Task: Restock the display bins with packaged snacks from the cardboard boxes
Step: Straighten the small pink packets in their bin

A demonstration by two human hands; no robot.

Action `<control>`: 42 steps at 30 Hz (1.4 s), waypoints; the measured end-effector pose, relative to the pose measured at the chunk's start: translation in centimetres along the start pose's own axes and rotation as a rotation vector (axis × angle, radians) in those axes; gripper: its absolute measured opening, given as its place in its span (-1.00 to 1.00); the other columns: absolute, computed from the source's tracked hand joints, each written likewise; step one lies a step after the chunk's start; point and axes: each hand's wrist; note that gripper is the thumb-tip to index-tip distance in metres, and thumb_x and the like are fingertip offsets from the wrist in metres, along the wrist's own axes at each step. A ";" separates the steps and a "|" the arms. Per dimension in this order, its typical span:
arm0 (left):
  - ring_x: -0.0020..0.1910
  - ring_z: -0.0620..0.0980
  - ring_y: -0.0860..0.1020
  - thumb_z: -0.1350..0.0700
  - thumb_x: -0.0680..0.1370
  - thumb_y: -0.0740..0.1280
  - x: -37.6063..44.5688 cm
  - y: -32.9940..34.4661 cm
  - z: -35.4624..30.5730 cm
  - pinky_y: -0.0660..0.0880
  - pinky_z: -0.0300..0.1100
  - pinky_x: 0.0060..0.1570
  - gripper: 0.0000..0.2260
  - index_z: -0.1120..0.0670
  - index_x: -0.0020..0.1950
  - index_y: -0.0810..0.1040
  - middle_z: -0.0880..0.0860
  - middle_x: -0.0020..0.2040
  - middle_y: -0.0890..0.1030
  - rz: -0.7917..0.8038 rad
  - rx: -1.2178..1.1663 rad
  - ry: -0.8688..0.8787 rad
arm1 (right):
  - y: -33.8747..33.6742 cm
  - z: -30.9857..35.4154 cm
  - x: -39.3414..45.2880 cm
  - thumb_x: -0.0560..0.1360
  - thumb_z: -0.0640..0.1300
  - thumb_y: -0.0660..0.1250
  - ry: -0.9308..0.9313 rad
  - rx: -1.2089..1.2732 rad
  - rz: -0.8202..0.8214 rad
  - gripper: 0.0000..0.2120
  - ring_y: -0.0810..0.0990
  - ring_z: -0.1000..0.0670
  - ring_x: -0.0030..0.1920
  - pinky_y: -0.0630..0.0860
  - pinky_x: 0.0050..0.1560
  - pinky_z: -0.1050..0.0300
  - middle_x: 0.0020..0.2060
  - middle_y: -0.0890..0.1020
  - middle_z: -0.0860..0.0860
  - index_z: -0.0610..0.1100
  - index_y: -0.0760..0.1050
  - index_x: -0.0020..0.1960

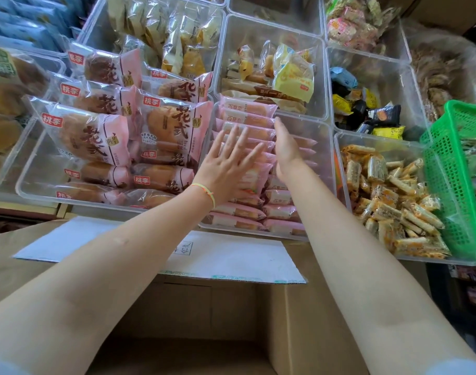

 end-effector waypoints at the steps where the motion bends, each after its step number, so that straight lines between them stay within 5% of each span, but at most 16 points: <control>1: 0.57 0.31 -0.14 0.05 0.60 0.18 -0.1 -0.1 0.0 -0.12 0.22 0.53 -0.23 0.03 0.58 -0.34 0.28 0.59 -0.17 -0.002 -0.007 0.012 | 0.0 -0.6 0.8 0.32 0.52 0.24 -0.013 0.010 0.024 -0.20 0.46 0.00 0.38 0.34 0.45 -0.17 0.40 0.48 0.08 0.08 0.48 0.41; 3: 0.57 0.31 -0.13 0.10 0.60 0.14 -0.1 0.1 0.0 -0.11 0.20 0.53 -0.27 0.04 0.58 -0.32 0.28 0.59 -0.15 -0.004 -0.038 0.030 | -0.2 -1.8 2.0 0.32 0.55 0.21 -0.058 0.016 0.069 -0.24 0.50 -0.04 0.37 0.39 0.41 -0.19 0.36 0.54 0.02 0.13 0.53 0.35; 6: 0.57 0.31 -0.13 0.09 0.60 0.11 0.0 0.2 -0.1 -0.09 0.17 0.54 -0.30 0.03 0.60 -0.27 0.30 0.59 -0.14 -0.002 -0.074 0.033 | 0.2 -1.1 0.2 0.57 0.35 0.09 0.002 0.101 -0.050 -0.44 0.64 0.02 0.19 0.54 0.27 -0.06 0.15 0.68 0.01 -0.01 0.58 0.28; 9: 0.57 0.31 -0.14 0.01 0.62 0.11 0.2 0.4 0.0 -0.10 0.17 0.54 -0.30 0.02 0.60 -0.28 0.30 0.59 -0.16 0.005 -0.074 0.023 | 0.1 -2.5 0.4 0.65 0.22 0.06 -0.006 0.213 -0.053 -0.49 0.58 0.10 0.17 0.47 0.27 0.13 0.12 0.62 0.11 -0.10 0.46 0.38; 13: 0.57 0.33 -0.08 -0.07 0.63 0.11 0.3 0.6 0.1 -0.11 0.16 0.54 -0.31 0.03 0.61 -0.24 0.31 0.59 -0.10 -0.010 -0.051 0.014 | 0.7 -2.7 -0.4 0.66 0.22 0.04 0.001 0.232 -0.037 -0.55 0.55 0.33 -0.15 0.49 -0.16 0.37 0.00 0.51 0.22 0.01 0.40 0.41; 16: 0.57 0.32 -0.09 -0.21 0.60 0.11 0.3 0.6 0.1 -0.11 0.16 0.54 -0.24 0.02 0.61 -0.26 0.30 0.59 -0.12 0.021 -0.066 0.022 | -1.0 -2.7 0.2 0.51 0.46 0.11 -0.049 0.170 -0.066 -0.22 0.48 0.07 0.36 0.40 0.36 0.10 0.34 0.52 0.07 -0.06 0.35 0.50; 18: 0.57 0.31 -0.12 -0.31 0.57 0.10 0.3 0.2 0.1 -0.13 0.16 0.54 -0.18 0.01 0.60 -0.30 0.30 0.59 -0.14 0.050 -0.069 0.028 | -3.6 -3.7 1.1 0.37 0.54 0.22 -0.062 -0.004 -0.183 -0.08 0.27 -0.09 0.53 0.16 0.54 -0.16 0.52 0.35 -0.05 -0.03 0.32 0.53; 20: 0.57 0.32 -0.14 -0.40 0.52 0.11 0.3 -0.1 0.3 -0.14 0.16 0.54 -0.11 0.00 0.60 -0.31 0.29 0.59 -0.15 0.066 -0.077 0.027 | -5.2 -3.2 -1.2 0.58 0.20 0.23 -0.143 -0.265 -0.213 -0.46 0.34 -0.05 0.49 0.22 0.53 -0.08 0.46 0.42 -0.03 -0.03 0.43 0.47; 22: 0.57 0.32 -0.15 -0.36 0.54 0.15 0.2 -0.6 0.1 -0.17 0.17 0.54 -0.11 0.00 0.59 -0.32 0.30 0.59 -0.16 0.078 -0.075 0.010 | -6.6 -3.7 -2.3 0.63 -0.05 0.22 -0.234 -0.590 -0.155 -0.58 0.39 -0.04 0.45 0.31 0.47 0.01 0.42 0.47 -0.03 -0.08 0.41 0.47; 26: 0.56 0.33 -0.02 -0.06 0.56 0.23 0.0 -2.3 -2.3 -0.05 0.19 0.54 -0.26 0.08 0.62 -0.08 0.33 0.58 0.00 0.017 -0.076 0.018 | -8.5 -6.2 -1.5 0.46 0.23 0.42 -0.239 -1.369 0.122 -0.11 0.08 -0.09 0.58 0.07 0.56 -0.15 0.59 0.14 -0.02 0.02 0.05 0.62; 29: 0.40 0.28 0.39 0.06 0.48 0.26 0.0 -3.3 -5.0 0.27 0.16 0.45 -0.51 0.16 0.41 0.42 0.27 0.39 0.44 -0.171 -0.120 0.196 | -8.7 -7.2 -0.7 0.49 0.10 0.44 -0.385 -1.319 0.040 -0.23 0.18 -0.12 0.54 0.15 0.52 -0.14 0.54 0.28 -0.05 -0.01 0.17 0.58; 32: 0.05 0.18 0.60 0.17 0.48 0.32 -0.1 -4.3 -7.4 0.49 0.01 0.11 -0.76 0.15 0.14 0.57 0.15 0.06 0.61 -0.099 -0.262 0.348 | -9.1 -6.7 -0.9 0.51 -0.16 0.40 -0.468 -1.186 -0.068 -0.49 0.37 -0.14 0.42 0.34 0.42 -0.11 0.38 0.47 -0.10 -0.09 0.40 0.44; 36: 0.22 0.14 0.47 0.12 0.58 0.22 0.6 -3.8 -9.0 0.35 -0.04 0.25 -0.70 0.12 0.30 0.47 0.12 0.22 0.51 0.280 -0.037 0.328 | -11.0 -6.7 -2.4 0.54 -0.18 0.28 -0.474 -1.601 -0.135 -0.85 0.52 -0.16 0.12 0.39 0.19 -0.05 0.04 0.62 -0.09 -0.12 0.58 0.07; 40: 0.21 0.18 0.48 0.11 0.55 0.22 1.3 -2.8 -9.2 0.12 0.12 0.47 -0.69 0.08 0.28 0.52 0.11 0.18 0.55 0.246 0.154 0.393 | -12.0 -7.6 -3.2 0.49 -0.25 0.29 -0.501 -1.796 -0.085 -0.76 0.46 -0.13 0.20 0.31 0.29 -0.04 0.09 0.62 -0.05 -0.05 0.57 0.11; 42: 0.20 0.16 0.48 0.12 0.54 0.22 1.5 -2.9 -9.0 0.17 0.10 0.45 -0.70 0.03 0.25 0.55 0.08 0.16 0.57 0.238 0.174 0.396 | -11.8 -7.3 -3.4 0.48 -0.31 0.24 -0.494 -1.784 -0.068 -0.72 0.44 -0.14 0.22 0.29 0.32 -0.05 0.09 0.60 -0.06 -0.06 0.58 0.10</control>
Point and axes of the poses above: each hand's wrist, its own x-axis towards the middle knuckle, its own y-axis out of the palm, z = x × y
